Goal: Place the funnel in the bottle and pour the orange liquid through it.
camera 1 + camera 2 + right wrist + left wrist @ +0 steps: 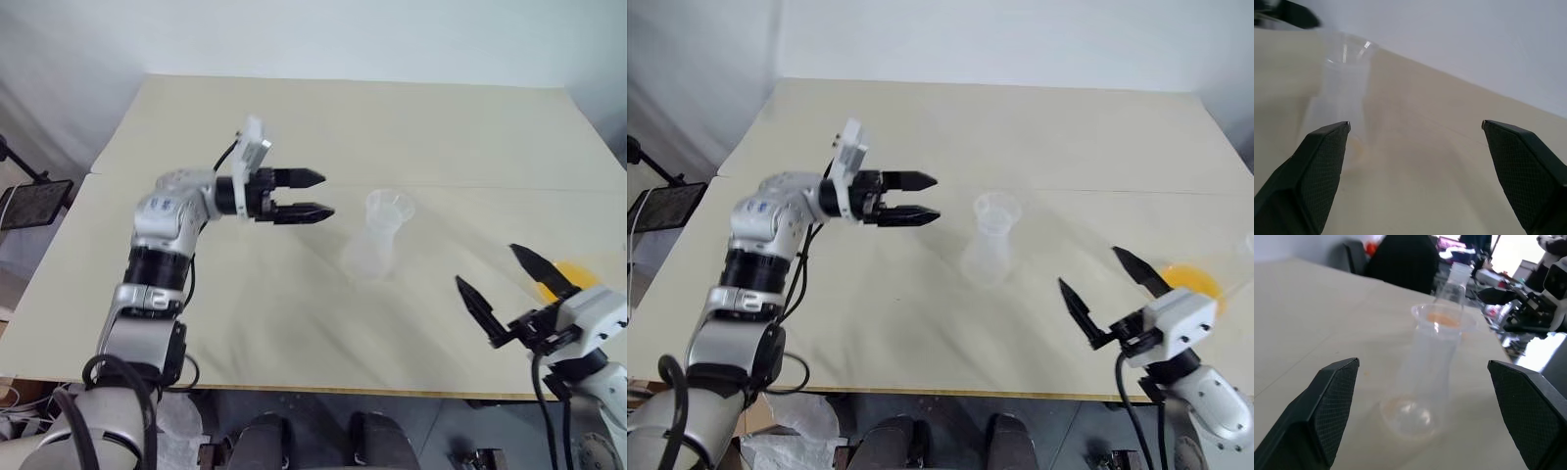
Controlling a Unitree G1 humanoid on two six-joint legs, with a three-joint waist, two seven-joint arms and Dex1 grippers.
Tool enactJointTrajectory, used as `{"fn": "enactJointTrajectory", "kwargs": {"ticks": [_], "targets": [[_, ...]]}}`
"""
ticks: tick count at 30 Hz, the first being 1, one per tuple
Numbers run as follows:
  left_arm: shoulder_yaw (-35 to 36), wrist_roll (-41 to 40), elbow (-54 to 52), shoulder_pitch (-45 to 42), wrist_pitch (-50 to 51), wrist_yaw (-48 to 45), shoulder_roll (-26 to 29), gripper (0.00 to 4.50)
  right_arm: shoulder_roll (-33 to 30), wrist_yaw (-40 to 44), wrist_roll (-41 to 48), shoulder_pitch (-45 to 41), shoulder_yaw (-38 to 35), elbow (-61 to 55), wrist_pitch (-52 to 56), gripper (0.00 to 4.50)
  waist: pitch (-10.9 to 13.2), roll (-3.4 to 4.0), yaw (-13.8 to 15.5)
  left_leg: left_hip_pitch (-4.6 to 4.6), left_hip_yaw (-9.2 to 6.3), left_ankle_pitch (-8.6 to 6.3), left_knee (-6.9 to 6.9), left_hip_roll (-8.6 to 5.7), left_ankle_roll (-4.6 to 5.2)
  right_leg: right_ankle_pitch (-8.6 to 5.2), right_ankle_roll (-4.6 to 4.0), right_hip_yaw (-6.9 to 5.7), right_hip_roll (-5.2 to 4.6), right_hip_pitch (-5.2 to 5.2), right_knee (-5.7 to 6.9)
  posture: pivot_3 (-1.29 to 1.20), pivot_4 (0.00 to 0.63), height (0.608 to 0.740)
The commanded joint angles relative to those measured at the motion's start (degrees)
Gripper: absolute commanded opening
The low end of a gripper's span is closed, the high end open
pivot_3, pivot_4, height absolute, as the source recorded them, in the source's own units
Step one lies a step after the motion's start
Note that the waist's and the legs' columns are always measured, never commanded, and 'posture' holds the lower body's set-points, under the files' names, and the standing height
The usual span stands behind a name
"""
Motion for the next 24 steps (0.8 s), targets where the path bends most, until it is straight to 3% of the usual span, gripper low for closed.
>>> {"fn": "enactJointTrajectory", "kwargs": {"ticks": [1, 8, 16, 20, 24], "targets": [[2.3, -0.9, -6.6, 6.0, -5.7, -0.5, 2.3, 4.47, 2.7, -2.3, 3.2, 3.9, -8.0, 0.1, -2.5, 4.50, 0.0, 0.00, 0.1, 0.00, -0.01, 0.00, 0.00, -0.01, 0.01, 0.00, 0.00, -0.01, 0.00, 0.00, 0.00, 0.00, 0.150, 0.740], [3.3, -0.5, -10.1, 16.2, -10.0, 4.0, 2.8, 4.47, 8.2, -3.9, 4.5, 10.2, -16.7, 4.9, -7.1, 4.50, 0.0, 0.02, -0.3, 0.09, 0.01, -0.01, -0.03, -0.03, 0.05, 0.00, 0.01, 0.04, -0.06, 0.10, -0.02, 0.00, 0.150, 0.740], [3.1, -3.0, -11.1, 15.9, -8.5, 5.1, 1.9, 4.47, 9.4, -11.4, 3.4, 8.0, -18.9, 9.5, -5.8, 4.50, -0.1, 0.19, -0.4, 0.16, 0.07, -0.02, -0.07, 0.00, 0.05, 0.00, 0.00, 0.11, -0.08, 0.10, -0.02, 0.00, 0.150, 0.740], [2.7, -3.2, -12.8, 17.6, -8.6, 5.6, 2.1, 4.47, 4.2, -20.3, 5.8, 1.9, -19.8, 10.0, 4.6, 4.50, -0.2, 0.28, -0.7, 0.18, 0.13, -0.01, -0.07, -0.02, 0.05, 0.00, 0.00, 0.14, -0.11, 0.09, 0.00, 0.00, 0.150, 0.740], [2.6, -3.3, -14.0, 18.5, -8.3, 6.6, 1.4, 4.47, -2.8, -21.9, 7.0, -4.6, -19.0, 13.1, 12.0, 4.50, -0.2, 0.35, -0.9, 0.20, 0.11, -0.01, -0.08, -0.01, 0.05, 0.00, 0.00, 0.12, -0.11, 0.09, 0.02, 0.00, 0.150, 0.740]]}}
